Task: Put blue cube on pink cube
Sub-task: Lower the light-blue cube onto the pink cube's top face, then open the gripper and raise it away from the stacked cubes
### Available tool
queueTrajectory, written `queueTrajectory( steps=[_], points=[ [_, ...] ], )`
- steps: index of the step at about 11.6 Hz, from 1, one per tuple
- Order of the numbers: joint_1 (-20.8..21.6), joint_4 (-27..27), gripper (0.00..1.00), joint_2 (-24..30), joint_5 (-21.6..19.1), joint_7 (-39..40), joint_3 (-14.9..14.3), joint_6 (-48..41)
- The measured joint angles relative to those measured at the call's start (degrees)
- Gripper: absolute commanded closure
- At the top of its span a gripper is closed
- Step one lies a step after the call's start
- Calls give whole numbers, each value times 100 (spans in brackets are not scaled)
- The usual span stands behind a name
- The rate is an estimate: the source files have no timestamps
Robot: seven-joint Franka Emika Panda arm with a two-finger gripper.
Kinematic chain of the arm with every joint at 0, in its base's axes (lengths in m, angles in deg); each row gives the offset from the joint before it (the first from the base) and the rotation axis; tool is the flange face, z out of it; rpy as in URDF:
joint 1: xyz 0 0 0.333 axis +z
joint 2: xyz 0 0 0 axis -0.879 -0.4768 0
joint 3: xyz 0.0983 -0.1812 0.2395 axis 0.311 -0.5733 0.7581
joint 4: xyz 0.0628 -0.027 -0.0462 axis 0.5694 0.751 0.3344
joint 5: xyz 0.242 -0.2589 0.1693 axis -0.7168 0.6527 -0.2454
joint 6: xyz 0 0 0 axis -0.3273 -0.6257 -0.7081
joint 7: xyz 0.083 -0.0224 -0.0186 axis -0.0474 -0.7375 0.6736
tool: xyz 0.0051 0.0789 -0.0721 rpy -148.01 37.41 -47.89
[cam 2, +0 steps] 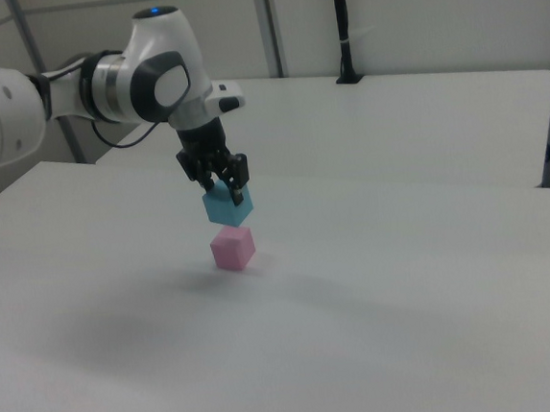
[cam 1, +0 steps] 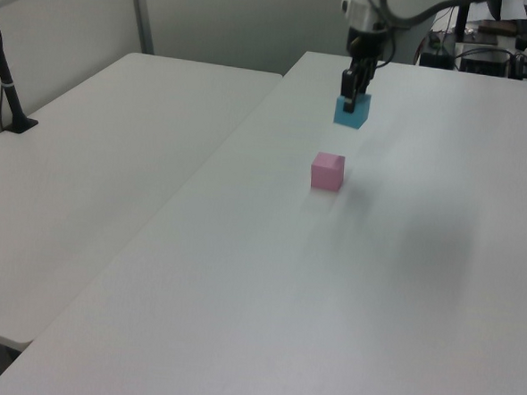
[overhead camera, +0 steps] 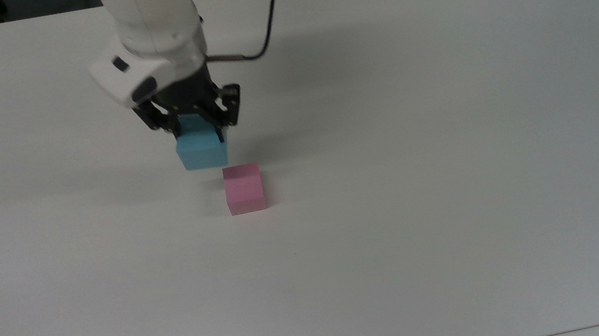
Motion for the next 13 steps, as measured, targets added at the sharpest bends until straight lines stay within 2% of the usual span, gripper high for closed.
queueTrajectory(
  steps=[3,8,9,10,12,13],
  points=[
    [227,-192,58,-479,102,-194,0,116],
    [370,-238,56,-658,179,-415,0,243],
    [370,-241,47,-682,179,-433,-1,311],
    [370,-243,1,-697,181,-493,-1,338],
    [370,-245,0,-726,207,-628,-1,424],
    [371,-245,0,-733,397,-667,-1,442]
  ],
)
